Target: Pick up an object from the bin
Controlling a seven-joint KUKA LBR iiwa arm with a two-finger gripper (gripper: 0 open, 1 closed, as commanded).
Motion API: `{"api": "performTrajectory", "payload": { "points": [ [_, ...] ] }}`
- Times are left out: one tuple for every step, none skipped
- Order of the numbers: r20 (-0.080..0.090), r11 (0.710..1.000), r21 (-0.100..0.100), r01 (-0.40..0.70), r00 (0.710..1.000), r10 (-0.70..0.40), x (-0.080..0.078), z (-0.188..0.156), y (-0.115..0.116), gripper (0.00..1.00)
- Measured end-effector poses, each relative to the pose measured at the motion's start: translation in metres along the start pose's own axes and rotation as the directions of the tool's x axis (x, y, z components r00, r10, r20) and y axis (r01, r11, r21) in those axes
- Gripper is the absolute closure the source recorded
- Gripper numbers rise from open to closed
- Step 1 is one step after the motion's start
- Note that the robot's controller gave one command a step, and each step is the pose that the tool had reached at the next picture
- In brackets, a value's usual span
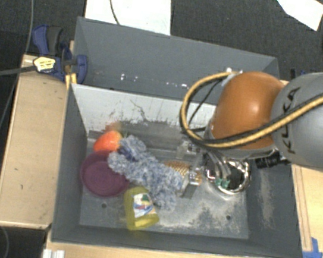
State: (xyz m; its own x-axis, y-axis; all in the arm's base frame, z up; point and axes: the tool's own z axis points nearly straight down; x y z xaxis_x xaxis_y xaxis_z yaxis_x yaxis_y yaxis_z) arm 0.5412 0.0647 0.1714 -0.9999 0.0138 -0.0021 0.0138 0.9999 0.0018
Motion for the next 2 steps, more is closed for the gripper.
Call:
{"api": "performTrajectory", "payload": {
  "points": [
    [0.004, 0.985, 0.001, -0.175, 0.985, 0.175, -0.044, 0.056, -0.05, 0.0],
    [0.007, 0.99, 0.0, 0.143, 0.99, -0.143, 0.031, 0.086, -0.03, 0.0]
  ]
}}
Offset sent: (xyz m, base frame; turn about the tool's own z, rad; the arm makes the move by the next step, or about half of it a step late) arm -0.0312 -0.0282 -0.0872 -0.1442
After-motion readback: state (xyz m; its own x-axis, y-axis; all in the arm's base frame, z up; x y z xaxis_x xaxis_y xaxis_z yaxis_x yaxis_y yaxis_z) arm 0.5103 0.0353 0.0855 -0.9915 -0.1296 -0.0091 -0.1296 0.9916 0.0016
